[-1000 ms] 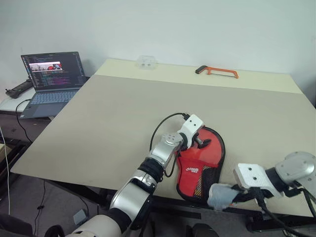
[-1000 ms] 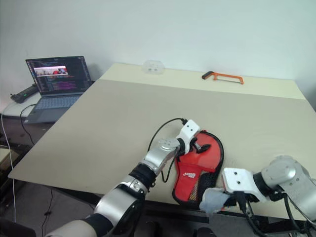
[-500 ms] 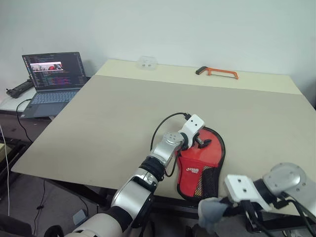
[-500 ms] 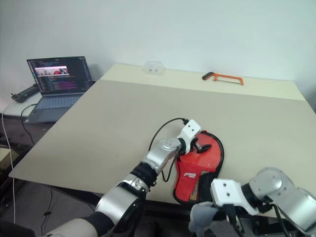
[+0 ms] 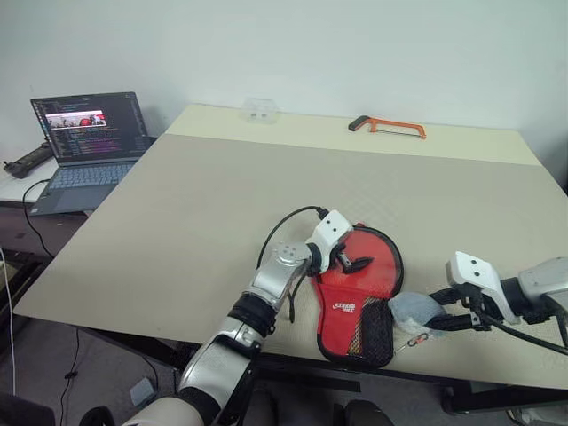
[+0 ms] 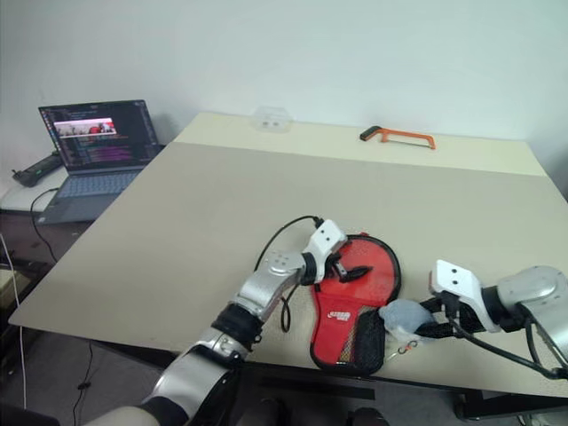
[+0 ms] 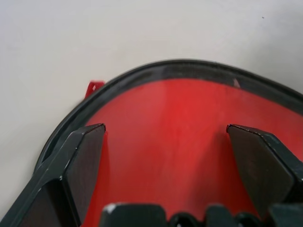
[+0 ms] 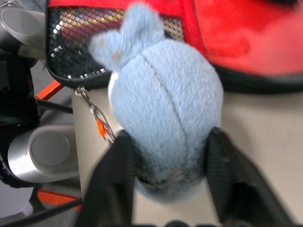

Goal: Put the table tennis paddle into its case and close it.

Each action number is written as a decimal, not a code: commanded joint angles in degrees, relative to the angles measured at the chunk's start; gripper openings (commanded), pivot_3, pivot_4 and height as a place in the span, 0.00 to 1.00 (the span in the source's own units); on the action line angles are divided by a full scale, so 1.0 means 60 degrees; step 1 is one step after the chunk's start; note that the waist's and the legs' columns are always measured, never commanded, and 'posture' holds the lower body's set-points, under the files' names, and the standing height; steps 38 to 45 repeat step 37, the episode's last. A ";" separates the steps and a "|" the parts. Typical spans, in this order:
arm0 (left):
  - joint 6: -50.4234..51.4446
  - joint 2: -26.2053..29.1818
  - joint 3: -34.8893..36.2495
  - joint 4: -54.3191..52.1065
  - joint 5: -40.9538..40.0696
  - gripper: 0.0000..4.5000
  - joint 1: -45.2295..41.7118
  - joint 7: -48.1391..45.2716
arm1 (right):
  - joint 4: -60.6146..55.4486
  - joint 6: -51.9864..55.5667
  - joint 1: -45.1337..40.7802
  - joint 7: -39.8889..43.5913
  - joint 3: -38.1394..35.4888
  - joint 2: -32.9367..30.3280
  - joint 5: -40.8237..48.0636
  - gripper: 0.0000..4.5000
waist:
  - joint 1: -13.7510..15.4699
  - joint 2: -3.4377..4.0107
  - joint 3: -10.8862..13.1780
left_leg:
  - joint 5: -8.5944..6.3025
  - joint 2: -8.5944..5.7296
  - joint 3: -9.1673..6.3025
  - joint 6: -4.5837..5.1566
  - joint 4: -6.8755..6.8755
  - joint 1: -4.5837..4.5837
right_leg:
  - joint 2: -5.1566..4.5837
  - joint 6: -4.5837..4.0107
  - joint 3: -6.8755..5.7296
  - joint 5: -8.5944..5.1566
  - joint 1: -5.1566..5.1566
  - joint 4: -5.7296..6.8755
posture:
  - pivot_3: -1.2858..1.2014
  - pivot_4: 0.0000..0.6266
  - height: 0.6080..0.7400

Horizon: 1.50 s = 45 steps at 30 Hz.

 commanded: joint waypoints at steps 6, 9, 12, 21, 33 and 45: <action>0.0727 0.1513 0.0307 -0.2916 -0.1321 1.00 0.0772 -0.2041 | 0.0084 0.0784 0.0307 0.0109 -0.0903 0.0185 0.1334 0.99 | -0.0020 0.0003 0.0022 | 0.0000 0.0004 -0.0001 0.0000 0.0000 -0.0002 | 0.0001 0.0010 0.0000 -0.0006 -0.0003 0.0003 | 0.52 0.24 1.00; -0.0158 0.2669 0.0623 -0.3584 -0.1193 1.00 0.1141 -0.2307 | 0.0678 0.1105 0.0570 -0.0011 -0.1826 0.0151 0.1740 0.99 | -0.0035 0.0005 0.0029 | 0.0000 0.0005 0.0000 0.0000 0.0000 -0.0003 | 0.0001 -0.0006 0.0000 0.0002 -0.0004 0.0004 | 0.52 0.24 1.00; -0.0109 0.3904 0.1481 -0.4438 -0.1898 1.00 0.1443 -0.2943 | 0.1360 0.1286 0.0975 0.0078 -0.3642 0.0065 0.2250 0.99 | -0.0055 0.0009 0.0043 | 0.0001 0.0007 0.0002 0.0001 0.0001 -0.0003 | 0.0000 -0.0008 0.0002 0.0004 -0.0004 0.0006 | 0.52 0.24 1.00; 0.2066 0.7856 0.4127 -0.6289 -0.5033 1.00 0.2254 -0.5561 | 0.2064 0.0420 0.3407 0.1016 -0.7254 0.0125 0.2102 0.99 | -0.0116 0.0018 0.0068 | -0.0002 0.0018 0.0002 -0.0003 -0.0033 -0.0005 | -0.0003 -0.0025 -0.0019 -0.0031 -0.0011 0.0003 | 0.52 0.24 1.00; 0.0962 1.0207 0.4985 -0.4780 -0.4215 1.00 0.4225 -0.6417 | 0.2928 -0.0395 0.4244 0.1319 -0.7048 0.0128 0.1675 0.99 | -0.0221 0.0020 0.0083 | 0.0000 0.0060 0.0031 0.0000 -0.0046 0.0008 | -0.0004 -0.0062 0.0006 -0.0076 -0.0047 0.0010 | 0.52 0.24 1.00; 0.1250 1.0279 0.5488 -0.5292 -0.4272 1.00 0.4972 -0.6027 | 0.3301 -0.0858 0.3897 0.1424 -0.6291 0.0107 0.1427 0.99 | -0.0225 0.0021 0.0084 | 0.0000 0.0126 0.0065 0.0000 -0.0066 0.0008 | 0.0003 -0.0060 0.0016 -0.0061 -0.0057 0.0013 | 0.52 0.24 1.00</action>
